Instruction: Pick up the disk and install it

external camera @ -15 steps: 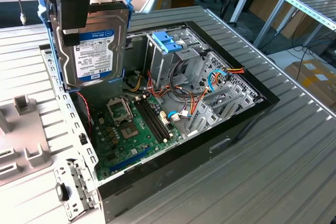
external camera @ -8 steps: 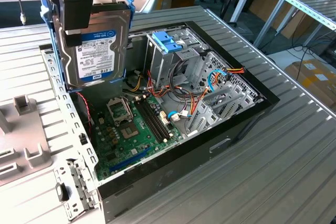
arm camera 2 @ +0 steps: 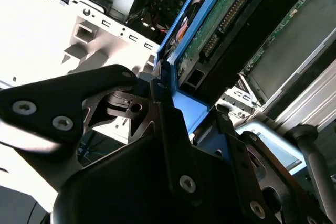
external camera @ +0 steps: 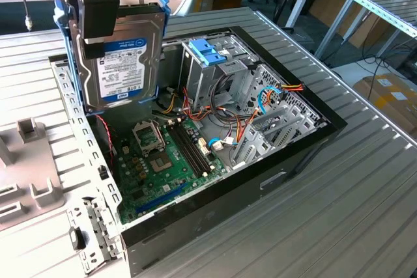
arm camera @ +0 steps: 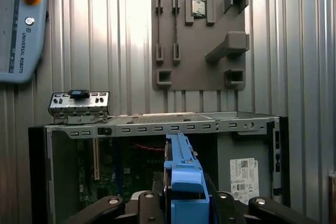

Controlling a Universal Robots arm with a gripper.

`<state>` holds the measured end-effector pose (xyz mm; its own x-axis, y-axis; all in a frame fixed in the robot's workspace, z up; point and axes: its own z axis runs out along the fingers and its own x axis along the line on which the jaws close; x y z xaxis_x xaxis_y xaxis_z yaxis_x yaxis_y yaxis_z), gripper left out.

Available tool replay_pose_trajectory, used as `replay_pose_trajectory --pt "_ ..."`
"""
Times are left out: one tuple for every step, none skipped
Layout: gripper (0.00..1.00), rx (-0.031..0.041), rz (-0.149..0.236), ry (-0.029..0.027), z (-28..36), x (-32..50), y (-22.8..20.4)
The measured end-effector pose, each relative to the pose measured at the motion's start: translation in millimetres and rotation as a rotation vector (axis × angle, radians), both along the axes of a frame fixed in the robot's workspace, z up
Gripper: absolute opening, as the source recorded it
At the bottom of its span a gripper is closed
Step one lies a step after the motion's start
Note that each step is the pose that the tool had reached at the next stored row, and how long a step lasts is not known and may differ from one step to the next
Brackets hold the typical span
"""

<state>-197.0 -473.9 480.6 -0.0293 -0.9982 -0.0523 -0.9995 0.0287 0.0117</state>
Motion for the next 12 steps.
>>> replay_pose_trajectory --pt "0.37 -0.0001 0.000 0.0000 0.0 0.4 -0.4" --pt "0.37 -0.0001 0.000 0.0001 0.0 0.6 -0.7" --pt "0.37 0.0000 0.000 0.0000 -0.1 0.9 -1.0" --pt "0.37 0.0000 0.000 0.0000 -0.1 1.1 -1.2" --pt "0.37 0.0000 0.000 0.0000 -0.2 1.4 -1.5" --pt "0.37 -0.0001 0.000 0.0000 -0.2 1.8 -1.7" --pt "0.37 -0.0001 0.000 0.0000 -0.2 1.9 -1.9" --pt "0.37 -0.0001 0.000 0.0001 -0.2 2.2 -2.0" --pt "0.37 -0.0001 0.000 0.0001 -0.2 2.5 -2.1" --pt "0.37 -0.0001 0.000 0.0001 -0.3 2.8 -2.2" --pt "0.37 -0.0001 0.000 0.0000 -0.4 3.2 -2.4" --pt "0.37 -0.0001 0.000 0.0001 -0.4 3.7 -2.6"
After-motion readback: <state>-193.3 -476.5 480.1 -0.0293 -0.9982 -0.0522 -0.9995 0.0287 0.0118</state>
